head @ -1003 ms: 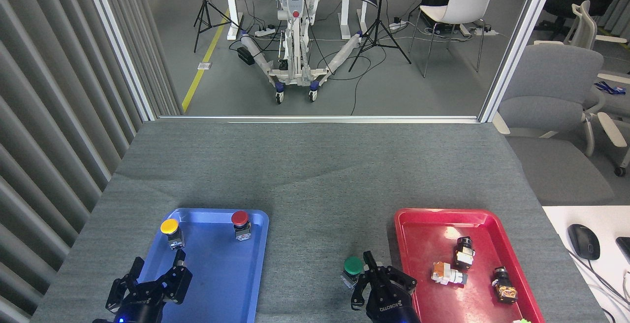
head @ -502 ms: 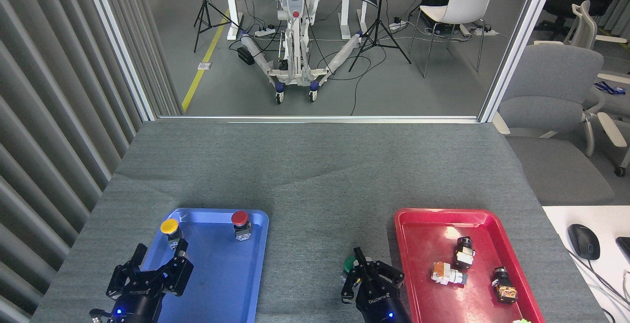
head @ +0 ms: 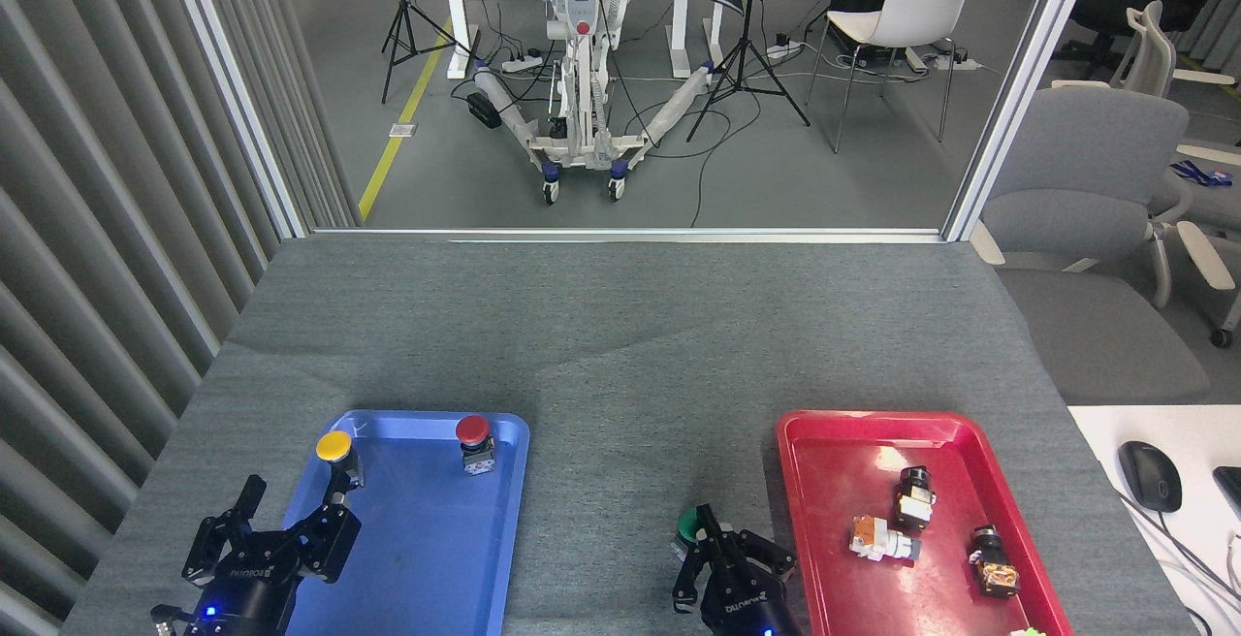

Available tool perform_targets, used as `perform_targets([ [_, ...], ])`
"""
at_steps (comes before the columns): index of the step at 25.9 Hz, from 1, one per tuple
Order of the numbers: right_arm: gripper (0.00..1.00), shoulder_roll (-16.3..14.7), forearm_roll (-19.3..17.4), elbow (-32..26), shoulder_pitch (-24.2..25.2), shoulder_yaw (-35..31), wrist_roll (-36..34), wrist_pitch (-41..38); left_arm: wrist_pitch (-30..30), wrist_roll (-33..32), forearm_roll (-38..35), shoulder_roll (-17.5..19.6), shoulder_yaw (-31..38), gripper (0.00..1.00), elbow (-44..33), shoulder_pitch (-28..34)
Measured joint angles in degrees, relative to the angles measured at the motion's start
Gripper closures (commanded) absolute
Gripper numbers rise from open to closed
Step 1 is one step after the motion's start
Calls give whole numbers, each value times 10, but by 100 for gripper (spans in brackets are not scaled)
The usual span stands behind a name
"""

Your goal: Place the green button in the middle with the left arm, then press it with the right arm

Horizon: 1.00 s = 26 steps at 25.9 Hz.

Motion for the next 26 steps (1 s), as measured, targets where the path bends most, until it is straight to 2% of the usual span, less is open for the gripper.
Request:
perform_targets([
  [10, 91, 11, -5, -2, 2, 0, -29, 15, -7, -8, -2, 14, -4, 1, 2, 7],
  [14, 75, 21, -9, -12, 1, -4, -53, 36, -12, -6, -2, 16, -4, 1, 11, 12],
  [16, 61, 23, -21, -24, 0, -6, -59, 47, -20, -5, -2, 16, -4, 1, 14, 14],
  [17, 46, 24, -30, -31, 1, -6, -60, 52, -22, -3, -2, 16, -4, 1, 14, 15],
  [18, 9, 23, -40, -38, 0, -7, -61, 57, -25, -2, -2, 16, -4, 1, 14, 16],
  [19, 0, 22, -48, -45, 0, -7, -61, 61, -26, -1, -2, 16, -4, 1, 14, 17],
  [26, 0, 4, -70, -86, 9, -48, -62, 75, -30, 0, -2, 5, -8, 1, 8, 26],
])
